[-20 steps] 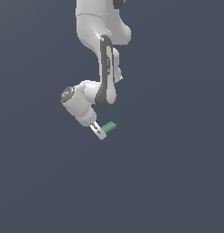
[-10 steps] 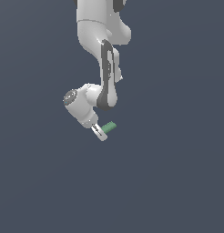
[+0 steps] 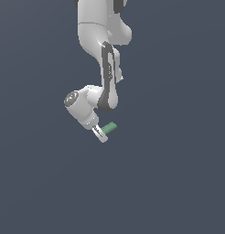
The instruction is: Pick up the object and move it to a goal position.
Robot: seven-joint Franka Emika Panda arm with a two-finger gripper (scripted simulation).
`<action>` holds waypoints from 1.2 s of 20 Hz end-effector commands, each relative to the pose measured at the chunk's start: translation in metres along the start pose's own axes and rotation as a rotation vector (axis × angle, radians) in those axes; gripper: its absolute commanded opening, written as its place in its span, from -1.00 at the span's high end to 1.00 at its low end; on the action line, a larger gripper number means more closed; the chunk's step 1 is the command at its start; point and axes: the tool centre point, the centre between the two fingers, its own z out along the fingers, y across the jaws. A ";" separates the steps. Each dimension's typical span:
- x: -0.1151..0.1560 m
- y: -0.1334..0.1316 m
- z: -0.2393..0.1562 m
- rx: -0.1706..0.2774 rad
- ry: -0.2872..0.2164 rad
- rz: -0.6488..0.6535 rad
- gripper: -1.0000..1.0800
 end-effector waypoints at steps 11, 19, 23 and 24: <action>-0.004 -0.004 -0.010 0.000 0.001 0.001 1.00; -0.023 -0.022 -0.053 -0.002 0.000 0.001 1.00; -0.038 -0.038 -0.088 -0.004 0.000 0.002 1.00; -0.042 -0.042 -0.098 -0.004 0.000 0.002 1.00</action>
